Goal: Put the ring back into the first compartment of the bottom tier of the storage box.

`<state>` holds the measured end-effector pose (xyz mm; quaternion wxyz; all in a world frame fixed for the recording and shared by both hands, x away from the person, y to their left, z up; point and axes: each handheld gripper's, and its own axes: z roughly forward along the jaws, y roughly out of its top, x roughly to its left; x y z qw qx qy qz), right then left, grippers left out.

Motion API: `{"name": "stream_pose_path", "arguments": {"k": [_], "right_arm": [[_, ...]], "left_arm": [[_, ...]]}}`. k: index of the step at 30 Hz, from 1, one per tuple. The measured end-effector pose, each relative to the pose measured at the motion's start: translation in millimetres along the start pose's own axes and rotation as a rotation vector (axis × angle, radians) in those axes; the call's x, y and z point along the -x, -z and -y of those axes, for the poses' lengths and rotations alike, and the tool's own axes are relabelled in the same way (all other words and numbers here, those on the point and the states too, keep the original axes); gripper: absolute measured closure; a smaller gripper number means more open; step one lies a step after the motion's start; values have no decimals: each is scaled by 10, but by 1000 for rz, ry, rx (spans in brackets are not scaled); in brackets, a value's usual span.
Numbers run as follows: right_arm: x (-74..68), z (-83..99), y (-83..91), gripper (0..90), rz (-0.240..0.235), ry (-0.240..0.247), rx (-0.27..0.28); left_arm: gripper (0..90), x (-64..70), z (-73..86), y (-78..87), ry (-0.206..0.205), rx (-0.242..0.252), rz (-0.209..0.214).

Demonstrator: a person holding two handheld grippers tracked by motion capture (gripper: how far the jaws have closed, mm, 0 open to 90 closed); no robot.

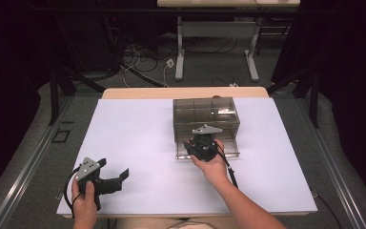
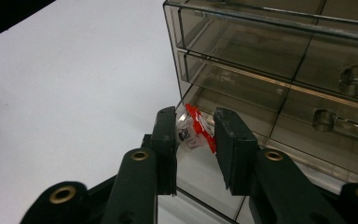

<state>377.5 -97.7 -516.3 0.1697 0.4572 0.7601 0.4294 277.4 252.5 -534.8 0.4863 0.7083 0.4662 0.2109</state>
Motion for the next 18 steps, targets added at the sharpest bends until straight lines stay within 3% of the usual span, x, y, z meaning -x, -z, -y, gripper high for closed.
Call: {"name": "stream_pose_path", "arguments": {"k": [2, 3, 6, 18], "right_arm": [[0, 5, -20, 702, 1, -1, 0], [1, 0, -11, 701, 8, 3, -28], [5, 12, -47, 702, 5, -4, -10], [15, 33, -117, 701, 16, -6, -35]], "left_arm": [[2, 0, 0, 2, 1, 1, 1], [2, 0, 0, 2, 0, 1, 1], [2, -1, 0, 2, 0, 1, 1], [2, -2, 0, 2, 1, 0, 1]]}}
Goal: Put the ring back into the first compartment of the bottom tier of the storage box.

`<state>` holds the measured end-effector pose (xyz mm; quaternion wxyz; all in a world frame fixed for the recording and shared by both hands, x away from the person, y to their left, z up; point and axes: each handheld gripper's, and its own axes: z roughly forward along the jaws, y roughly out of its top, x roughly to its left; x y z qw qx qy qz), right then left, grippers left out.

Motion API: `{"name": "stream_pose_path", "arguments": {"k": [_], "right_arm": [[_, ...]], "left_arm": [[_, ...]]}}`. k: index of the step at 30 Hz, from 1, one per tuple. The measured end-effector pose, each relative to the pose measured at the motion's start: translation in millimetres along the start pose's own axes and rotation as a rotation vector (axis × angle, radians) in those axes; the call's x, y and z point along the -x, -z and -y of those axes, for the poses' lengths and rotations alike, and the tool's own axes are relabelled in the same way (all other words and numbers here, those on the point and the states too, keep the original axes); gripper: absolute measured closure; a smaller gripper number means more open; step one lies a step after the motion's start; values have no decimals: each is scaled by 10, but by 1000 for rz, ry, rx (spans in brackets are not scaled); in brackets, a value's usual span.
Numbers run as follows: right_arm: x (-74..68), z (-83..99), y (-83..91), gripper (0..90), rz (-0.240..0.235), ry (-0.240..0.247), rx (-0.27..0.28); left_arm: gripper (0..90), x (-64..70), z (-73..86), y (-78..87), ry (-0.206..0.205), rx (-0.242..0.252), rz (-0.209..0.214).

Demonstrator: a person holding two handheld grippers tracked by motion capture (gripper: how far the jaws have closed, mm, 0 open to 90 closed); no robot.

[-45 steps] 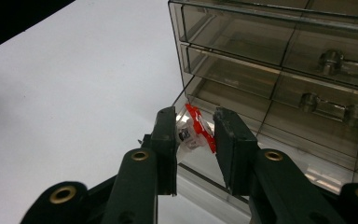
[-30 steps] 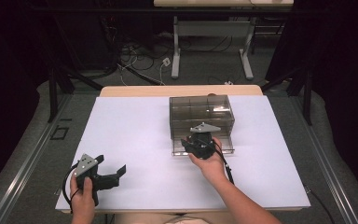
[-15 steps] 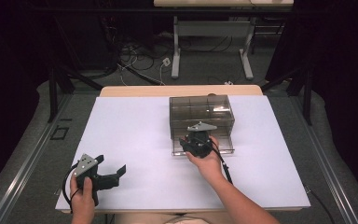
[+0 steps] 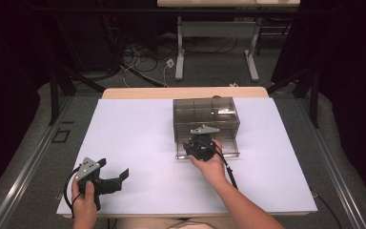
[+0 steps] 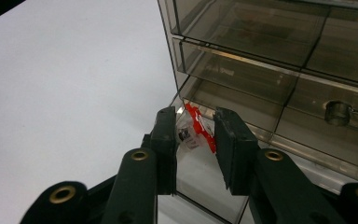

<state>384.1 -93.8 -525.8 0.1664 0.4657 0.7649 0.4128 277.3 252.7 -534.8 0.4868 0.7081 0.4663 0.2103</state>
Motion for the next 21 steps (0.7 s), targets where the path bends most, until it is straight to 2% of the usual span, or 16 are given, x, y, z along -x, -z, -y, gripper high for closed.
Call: {"name": "stream_pose_path", "arguments": {"k": [2, 9, 11, 13, 20, 21], "right_arm": [[0, 1, -6, 701, 2, -2, -17], [-6, 17, -50, 701, 3, -7, -14], [-3, 13, -48, 701, 9, -8, -39], [-4, 23, -71, 701, 6, -15, -25], [4, 37, -109, 700, 7, -17, -29], [5, 35, -105, 700, 13, -16, -43]], "left_arm": [[2, 0, 0, 1, 1, 0, 0], [2, 0, 0, 0, 0, 0, 0], [2, 0, 0, -1, 0, 0, 1], [2, 0, 0, -2, -1, -1, 1], [2, -1, 0, -1, 0, -1, 2], [2, 0, 0, -1, 0, -2, 2]]}}
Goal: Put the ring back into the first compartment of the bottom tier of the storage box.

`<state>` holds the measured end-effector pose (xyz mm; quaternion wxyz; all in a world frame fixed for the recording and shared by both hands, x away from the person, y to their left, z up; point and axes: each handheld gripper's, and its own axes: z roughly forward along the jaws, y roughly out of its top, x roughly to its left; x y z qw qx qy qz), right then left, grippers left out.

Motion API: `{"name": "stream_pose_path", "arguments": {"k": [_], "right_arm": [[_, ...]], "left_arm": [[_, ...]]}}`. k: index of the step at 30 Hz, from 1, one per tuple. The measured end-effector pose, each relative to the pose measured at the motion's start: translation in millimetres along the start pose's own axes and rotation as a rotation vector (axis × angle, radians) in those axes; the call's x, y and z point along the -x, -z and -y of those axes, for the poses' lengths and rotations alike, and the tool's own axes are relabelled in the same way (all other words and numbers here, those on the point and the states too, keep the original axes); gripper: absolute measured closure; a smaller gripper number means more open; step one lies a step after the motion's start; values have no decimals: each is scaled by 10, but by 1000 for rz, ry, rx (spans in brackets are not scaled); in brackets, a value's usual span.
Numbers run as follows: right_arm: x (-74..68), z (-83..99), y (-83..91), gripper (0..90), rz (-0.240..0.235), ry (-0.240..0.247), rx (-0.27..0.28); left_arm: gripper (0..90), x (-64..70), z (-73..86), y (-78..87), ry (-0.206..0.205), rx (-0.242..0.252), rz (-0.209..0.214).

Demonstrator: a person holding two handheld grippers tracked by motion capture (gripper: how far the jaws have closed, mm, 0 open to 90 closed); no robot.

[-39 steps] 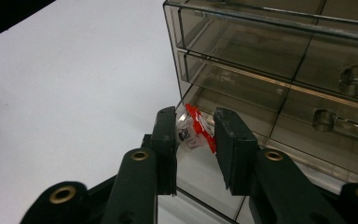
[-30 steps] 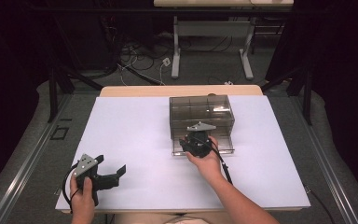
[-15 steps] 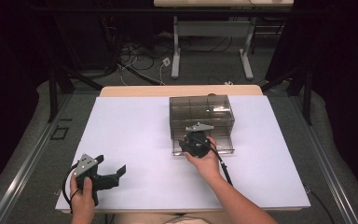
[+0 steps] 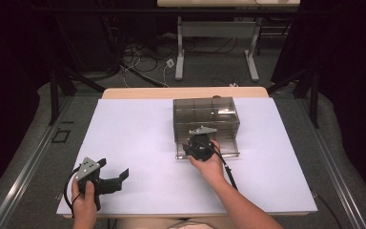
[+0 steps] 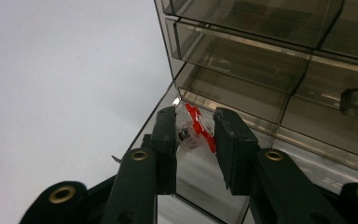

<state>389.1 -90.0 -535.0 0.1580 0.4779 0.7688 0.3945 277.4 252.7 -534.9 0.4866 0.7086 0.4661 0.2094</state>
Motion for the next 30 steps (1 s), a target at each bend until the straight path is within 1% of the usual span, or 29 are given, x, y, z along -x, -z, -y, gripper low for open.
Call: {"name": "stream_pose_path", "arguments": {"k": [1, 2, 4, 5, 7, 10, 19, 20, 21, 29, 30], "right_arm": [[3, 1, -3, 700, 2, 3, -6], [1, 3, -13, 700, 1, -4, 0], [5, 7, -25, 699, 0, -2, 2], [7, 6, -24, 699, 3, 0, -12], [11, 11, -38, 699, 9, 5, -10], [13, 11, -45, 698, 8, -5, -16], [23, 14, -64, 685, 11, -8, -20], [26, 7, -48, 679, 10, -9, -47], [26, 14, -64, 670, 4, -15, -20], [25, 10, -47, 573, 4, -20, -24], [24, 12, -51, 562, 2, -20, -15]], "left_arm": [[2, 1, 0, -2, 0, 1, 0], [2, 0, 0, -2, 0, 1, 0], [2, 1, 0, -2, -1, 0, 0], [2, 1, 0, -2, -1, 0, 0], [2, -1, 0, -1, -1, 0, 2], [2, -3, 0, -2, -3, -1, -1], [2, 0, 1, -4, 1, -1, 2], [2, 0, 0, -4, 1, -1, 2], [2, 1, 1, -5, 0, -1, 2], [2, 2, 0, -5, -2, -2, 2], [2, 2, 0, -6, -2, -2, 2]]}}
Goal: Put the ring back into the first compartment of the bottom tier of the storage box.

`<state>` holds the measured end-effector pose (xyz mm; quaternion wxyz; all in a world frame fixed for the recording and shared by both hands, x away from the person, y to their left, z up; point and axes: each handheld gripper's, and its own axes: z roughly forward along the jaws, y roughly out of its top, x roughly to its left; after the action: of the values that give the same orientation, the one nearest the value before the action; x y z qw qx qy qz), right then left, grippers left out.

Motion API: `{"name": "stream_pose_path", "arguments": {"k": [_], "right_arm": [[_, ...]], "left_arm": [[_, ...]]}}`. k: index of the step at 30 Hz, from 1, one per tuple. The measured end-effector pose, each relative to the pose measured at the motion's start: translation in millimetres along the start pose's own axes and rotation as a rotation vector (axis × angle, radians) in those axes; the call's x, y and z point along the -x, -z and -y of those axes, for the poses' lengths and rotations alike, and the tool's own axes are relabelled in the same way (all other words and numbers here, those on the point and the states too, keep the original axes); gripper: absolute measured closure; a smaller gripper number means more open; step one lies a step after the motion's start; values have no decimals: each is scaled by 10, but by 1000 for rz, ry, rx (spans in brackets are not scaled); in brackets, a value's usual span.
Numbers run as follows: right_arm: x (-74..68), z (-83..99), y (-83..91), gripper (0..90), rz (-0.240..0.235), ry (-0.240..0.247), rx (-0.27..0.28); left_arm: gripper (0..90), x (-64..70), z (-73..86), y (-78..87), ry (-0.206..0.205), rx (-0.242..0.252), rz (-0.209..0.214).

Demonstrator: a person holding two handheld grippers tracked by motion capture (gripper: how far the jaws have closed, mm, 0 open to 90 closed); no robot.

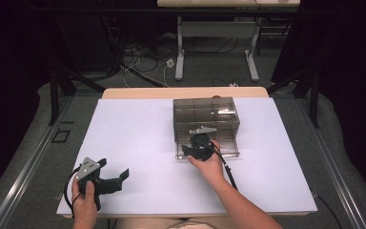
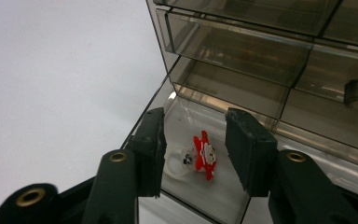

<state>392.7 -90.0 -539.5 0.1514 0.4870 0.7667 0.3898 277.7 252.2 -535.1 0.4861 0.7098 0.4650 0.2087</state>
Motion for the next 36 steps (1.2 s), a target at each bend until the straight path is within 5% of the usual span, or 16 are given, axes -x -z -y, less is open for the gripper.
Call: {"name": "stream_pose_path", "arguments": {"k": [22, 28, 36], "right_arm": [[-11, -15, 84, 379, -12, 13, 20], [-20, -8, 109, 368, -8, 48, 5], [-23, -12, 176, 324, -38, 19, 34]], "left_arm": [[2, -4, -7, -50, 2, -10, -2], [2, -9, -7, -50, 4, -11, -2], [2, -10, -6, -52, 4, -12, -2]]}}
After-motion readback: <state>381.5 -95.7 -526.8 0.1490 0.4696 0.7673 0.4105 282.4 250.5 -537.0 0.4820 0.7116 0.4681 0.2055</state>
